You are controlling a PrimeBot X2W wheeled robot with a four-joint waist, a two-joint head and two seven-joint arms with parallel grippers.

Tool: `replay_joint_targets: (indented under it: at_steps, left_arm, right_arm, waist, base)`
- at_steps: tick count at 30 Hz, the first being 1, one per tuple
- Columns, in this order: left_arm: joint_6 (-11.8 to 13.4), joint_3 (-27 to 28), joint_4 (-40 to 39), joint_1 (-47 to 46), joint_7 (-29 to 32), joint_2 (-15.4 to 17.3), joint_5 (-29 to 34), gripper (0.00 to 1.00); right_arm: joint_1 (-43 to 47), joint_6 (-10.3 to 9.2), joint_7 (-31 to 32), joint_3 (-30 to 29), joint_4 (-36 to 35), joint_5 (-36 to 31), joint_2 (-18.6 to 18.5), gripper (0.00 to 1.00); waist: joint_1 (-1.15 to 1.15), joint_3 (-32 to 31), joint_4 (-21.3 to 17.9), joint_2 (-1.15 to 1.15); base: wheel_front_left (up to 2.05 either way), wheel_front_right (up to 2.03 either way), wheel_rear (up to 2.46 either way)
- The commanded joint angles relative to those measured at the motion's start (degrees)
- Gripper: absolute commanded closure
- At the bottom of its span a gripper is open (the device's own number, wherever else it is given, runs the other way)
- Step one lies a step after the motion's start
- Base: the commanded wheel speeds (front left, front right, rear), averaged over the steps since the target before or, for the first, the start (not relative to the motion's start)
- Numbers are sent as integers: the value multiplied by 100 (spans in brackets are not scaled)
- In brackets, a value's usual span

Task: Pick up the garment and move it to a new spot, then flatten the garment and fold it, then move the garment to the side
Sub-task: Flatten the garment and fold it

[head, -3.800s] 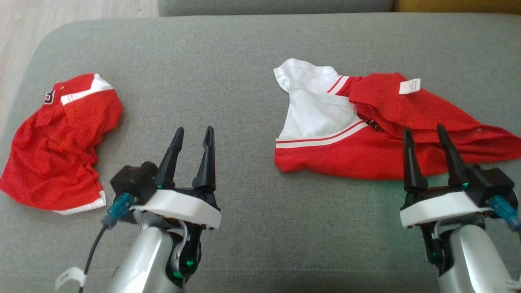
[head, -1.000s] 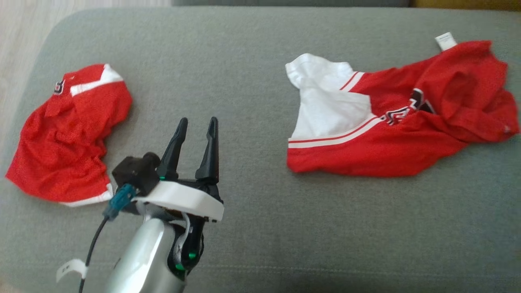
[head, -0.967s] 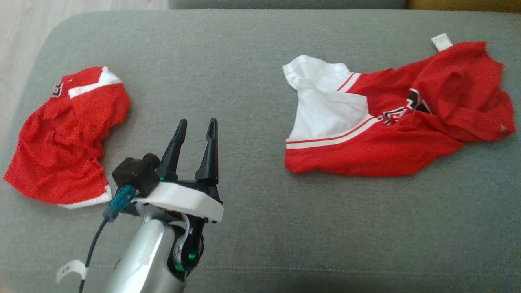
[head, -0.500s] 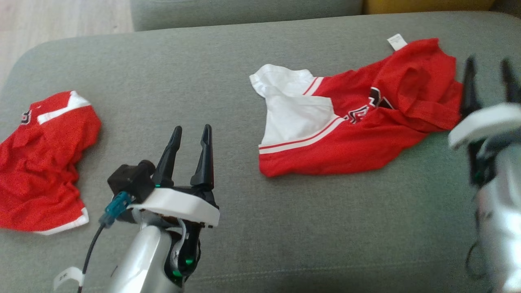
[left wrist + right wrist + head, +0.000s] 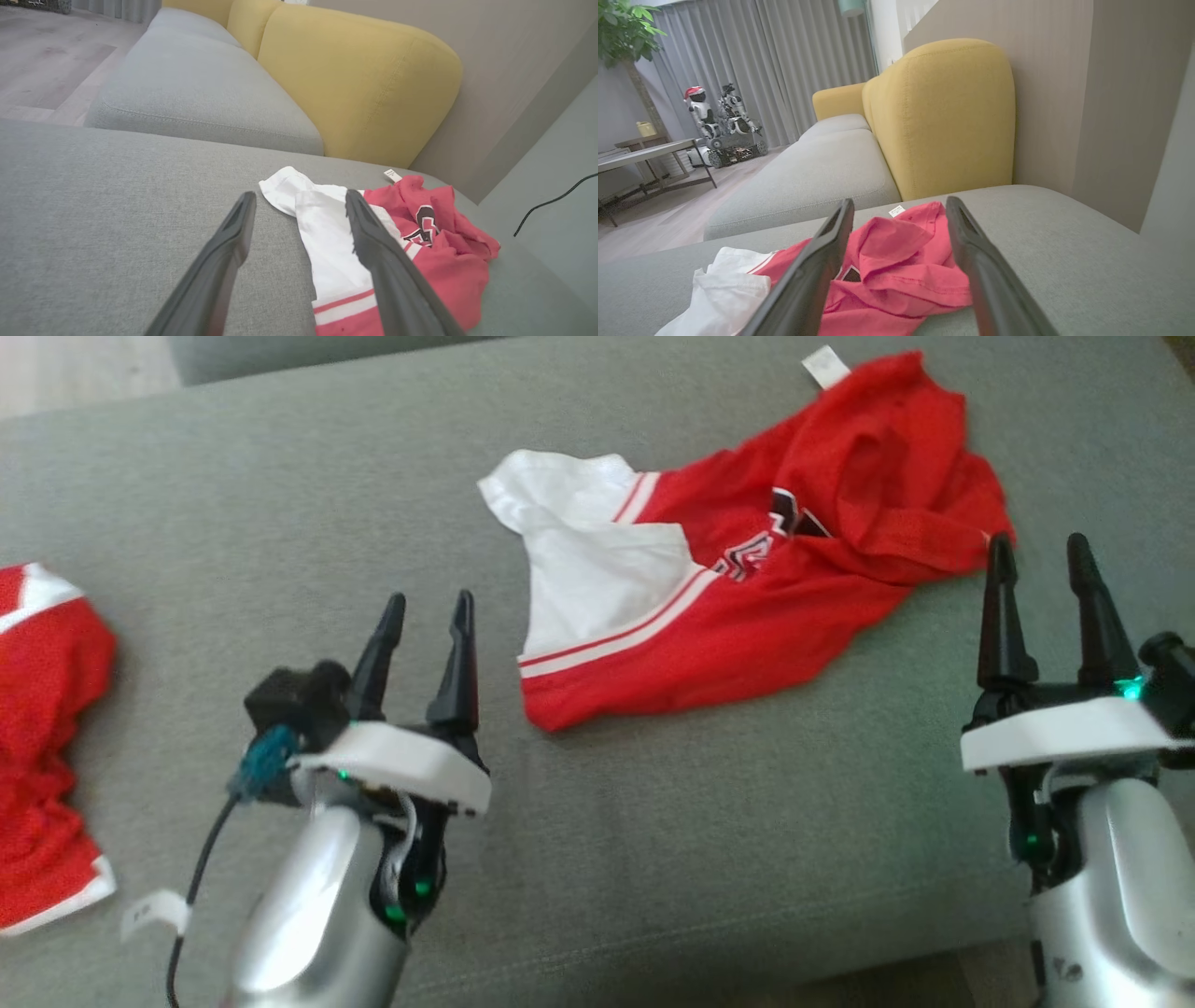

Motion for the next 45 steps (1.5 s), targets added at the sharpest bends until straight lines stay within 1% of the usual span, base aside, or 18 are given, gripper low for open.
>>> replay_joint_targets:
  at_steps: [1,7,12,18,28,36,37,38,39,45]
  left_arm:
    - [-42,223,-43,-325,-70,33,69,0]
    - [-145,169,983,-965,-30,49,207,0]
    - [-348,45,1917,-1664,153,151,296,0]
    - [-526,-82,2512,-2137,136,171,366,0]
    - [-550,-202,3351,-2740,83,201,493,0]
    - [-671,-299,3867,-3154,0,220,552,0]
    - [-694,-307,3910,-3183,-9,218,547,9]
    - [-717,-315,3949,-3208,-17,214,541,67]
    - [-735,-324,3982,-3230,-25,210,536,100]
    - [-812,-376,4037,-3236,-59,163,512,100]
  right_arm:
    - [33,43,32,126,-286,40,38,0]
    - [219,43,84,266,-591,5,149,0]
    - [223,43,61,380,-666,14,196,0]
    - [221,43,-9,441,-613,36,219,0]
    - [124,43,-115,588,-474,114,229,0]
    - [-8,43,-240,616,-350,253,230,0]
    - [-14,43,-255,603,-325,260,230,0]
    - [-21,43,-269,587,-299,264,231,0]
    - [-29,43,-283,576,-273,266,231,0]
    - [-69,43,-335,518,-130,258,231,0]
  waist:
    - [0,131,-151,0]
    - [0,376,-426,0]
    - [0,533,-631,0]
    - [0,603,-750,0]
    - [0,762,-886,0]
    - [0,937,-998,0]
    - [0,947,-999,0]
    - [0,953,-998,0]
    - [0,956,-995,0]
    - [0,891,-921,0]
  base:
    - [0,0,0]
    - [0,0,0]
    - [0,0,0]
    - [0,0,0]
    - [0,0,0]
    - [0,0,0]
    - [0,0,0]
    - [0,0,0]
    - [0,0,0]
    - [0,0,0]
